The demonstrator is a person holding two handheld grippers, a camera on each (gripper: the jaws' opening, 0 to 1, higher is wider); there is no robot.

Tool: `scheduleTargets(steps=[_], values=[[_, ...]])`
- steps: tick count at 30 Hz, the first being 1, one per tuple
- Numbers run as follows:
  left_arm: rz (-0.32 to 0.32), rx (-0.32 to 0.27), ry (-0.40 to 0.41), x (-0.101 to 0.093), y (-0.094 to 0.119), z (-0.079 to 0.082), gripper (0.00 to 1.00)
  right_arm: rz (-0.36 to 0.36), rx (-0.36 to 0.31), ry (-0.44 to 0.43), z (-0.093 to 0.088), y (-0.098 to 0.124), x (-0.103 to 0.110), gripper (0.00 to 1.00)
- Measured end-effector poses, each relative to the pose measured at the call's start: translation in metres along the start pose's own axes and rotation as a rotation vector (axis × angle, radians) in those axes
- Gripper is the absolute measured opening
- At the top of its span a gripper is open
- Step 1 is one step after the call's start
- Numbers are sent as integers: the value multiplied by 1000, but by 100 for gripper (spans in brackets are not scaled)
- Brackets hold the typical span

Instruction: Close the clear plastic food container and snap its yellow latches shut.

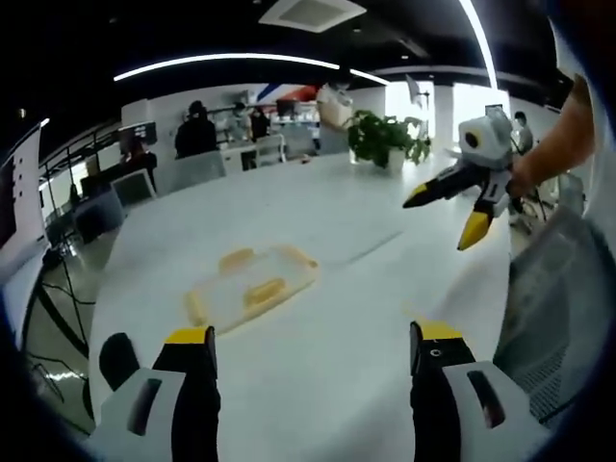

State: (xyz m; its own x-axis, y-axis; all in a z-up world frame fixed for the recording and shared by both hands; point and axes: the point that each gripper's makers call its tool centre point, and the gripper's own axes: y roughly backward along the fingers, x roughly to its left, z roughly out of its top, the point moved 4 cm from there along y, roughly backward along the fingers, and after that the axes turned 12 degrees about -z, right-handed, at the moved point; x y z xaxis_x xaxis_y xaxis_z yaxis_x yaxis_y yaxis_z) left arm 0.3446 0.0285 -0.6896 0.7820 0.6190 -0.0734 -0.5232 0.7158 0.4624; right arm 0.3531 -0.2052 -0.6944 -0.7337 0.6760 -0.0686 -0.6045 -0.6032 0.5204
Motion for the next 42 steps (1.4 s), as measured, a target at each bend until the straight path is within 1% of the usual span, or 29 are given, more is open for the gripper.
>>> scheduleTargets(steps=[18,22,27,35,42], values=[[-3,22,-15,24,-11,-1,81,28,-9,14,17,-32,-6,76],[-3,39,-26,29,-13,-4,81,36,-7,24,20,-39,-8,76],[0,43,-26,35,-14,-5,80,37,-14,21,24,-47,-12,76],[-2,53,-30,42,-17,-7,80,56,-11,37,30,-59,-11,76],[-6,73,-46,51,-17,-8,79,74,-9,65,34,-67,-16,76]])
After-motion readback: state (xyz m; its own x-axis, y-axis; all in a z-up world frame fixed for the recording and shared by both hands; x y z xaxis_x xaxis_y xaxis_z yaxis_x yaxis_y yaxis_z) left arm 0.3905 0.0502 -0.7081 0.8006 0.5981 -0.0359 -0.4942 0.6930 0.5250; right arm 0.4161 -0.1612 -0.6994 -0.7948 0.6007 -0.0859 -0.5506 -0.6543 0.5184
